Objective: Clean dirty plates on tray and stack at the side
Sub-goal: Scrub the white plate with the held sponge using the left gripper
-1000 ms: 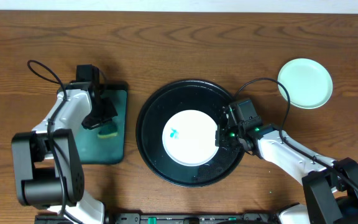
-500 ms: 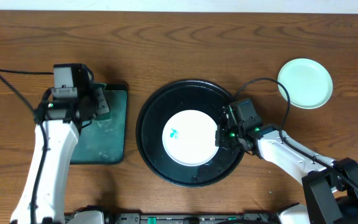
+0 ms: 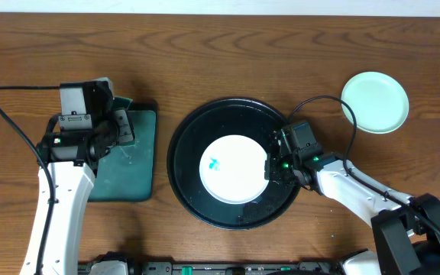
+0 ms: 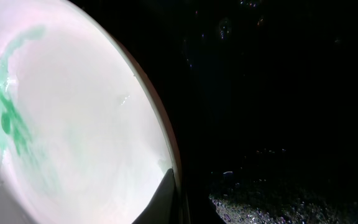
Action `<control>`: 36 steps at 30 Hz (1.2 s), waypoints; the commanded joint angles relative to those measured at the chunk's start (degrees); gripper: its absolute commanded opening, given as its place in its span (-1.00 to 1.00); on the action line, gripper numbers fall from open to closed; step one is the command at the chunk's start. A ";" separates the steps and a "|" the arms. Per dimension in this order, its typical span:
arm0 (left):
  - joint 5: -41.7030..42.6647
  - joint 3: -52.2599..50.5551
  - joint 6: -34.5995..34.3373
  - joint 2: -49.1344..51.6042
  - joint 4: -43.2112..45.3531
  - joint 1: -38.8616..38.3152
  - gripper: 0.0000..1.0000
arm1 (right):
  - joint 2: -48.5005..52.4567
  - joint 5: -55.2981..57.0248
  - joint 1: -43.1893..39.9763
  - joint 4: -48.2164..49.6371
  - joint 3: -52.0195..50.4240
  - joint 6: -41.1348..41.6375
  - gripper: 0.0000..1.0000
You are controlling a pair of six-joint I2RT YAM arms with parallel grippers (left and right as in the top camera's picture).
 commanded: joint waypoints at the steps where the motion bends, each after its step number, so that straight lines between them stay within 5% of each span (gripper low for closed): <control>1: -4.17 0.26 -5.09 -0.07 -1.57 -0.17 -0.86 | 0.85 -0.87 0.42 -0.09 0.17 -0.85 -0.97; 5: -7.61 0.26 -11.89 3.21 -6.14 -0.11 -0.86 | 0.85 -0.85 0.42 -0.11 0.17 -0.85 -0.97; 9: -6.69 0.26 -11.54 9.07 -7.72 -0.11 -0.86 | 0.85 -0.87 0.42 -0.11 0.17 -0.83 -0.97; 22: 18.53 3.28 -6.67 12.41 -10.73 -8.20 -0.86 | 0.85 -0.87 0.42 -0.07 0.17 -0.83 -0.97; 36: 13.66 3.28 -14.53 22.51 -1.62 -26.64 -0.86 | 0.85 -0.87 0.42 -0.04 0.17 -0.83 -0.97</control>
